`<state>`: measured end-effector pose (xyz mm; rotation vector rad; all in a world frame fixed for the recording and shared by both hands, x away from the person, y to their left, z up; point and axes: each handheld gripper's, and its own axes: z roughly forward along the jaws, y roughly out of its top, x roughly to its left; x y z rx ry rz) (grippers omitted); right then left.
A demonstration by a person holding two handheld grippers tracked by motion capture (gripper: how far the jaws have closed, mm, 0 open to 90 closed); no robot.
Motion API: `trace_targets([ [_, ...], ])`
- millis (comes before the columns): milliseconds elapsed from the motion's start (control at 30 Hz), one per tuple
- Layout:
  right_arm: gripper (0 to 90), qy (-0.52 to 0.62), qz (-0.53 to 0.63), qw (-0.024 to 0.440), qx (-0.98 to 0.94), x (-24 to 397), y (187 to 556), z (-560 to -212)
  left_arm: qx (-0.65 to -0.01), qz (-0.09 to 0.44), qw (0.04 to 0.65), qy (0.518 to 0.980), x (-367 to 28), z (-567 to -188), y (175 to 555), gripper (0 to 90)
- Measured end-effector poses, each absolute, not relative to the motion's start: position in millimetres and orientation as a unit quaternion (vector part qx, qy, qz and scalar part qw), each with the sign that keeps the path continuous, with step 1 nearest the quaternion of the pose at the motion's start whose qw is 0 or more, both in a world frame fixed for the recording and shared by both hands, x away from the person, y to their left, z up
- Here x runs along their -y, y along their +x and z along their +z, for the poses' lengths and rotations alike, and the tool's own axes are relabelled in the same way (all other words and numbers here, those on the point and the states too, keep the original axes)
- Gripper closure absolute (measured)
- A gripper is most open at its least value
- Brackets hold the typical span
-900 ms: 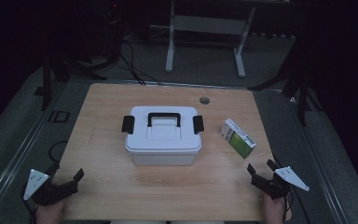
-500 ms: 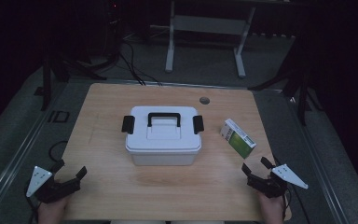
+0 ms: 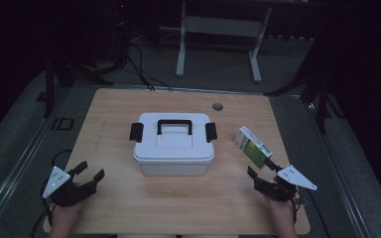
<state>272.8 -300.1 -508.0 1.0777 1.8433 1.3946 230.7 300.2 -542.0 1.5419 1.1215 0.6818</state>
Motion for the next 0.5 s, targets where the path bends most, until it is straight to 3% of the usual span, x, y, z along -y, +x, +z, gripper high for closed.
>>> trace_targets([
  [33,33.4,0.402,0.521,0.289,-0.696,297,275,-508,-0.466,0.283,0.529,0.65,-297,-542,233,30.6],
  [67,41.4,0.397,0.515,0.286,-0.704,291,279,-508,-0.461,0.277,0.528,0.658,-291,-542,238,35.4],
  [167,47.2,0.393,0.511,0.281,-0.711,285,283,-508,-0.457,0.269,0.526,0.665,-286,-543,243,42.1],
  [500,80.5,0.358,0.488,0.271,-0.749,243,308,-516,-0.439,0.231,0.496,0.713,-251,-543,277,61.5],
])
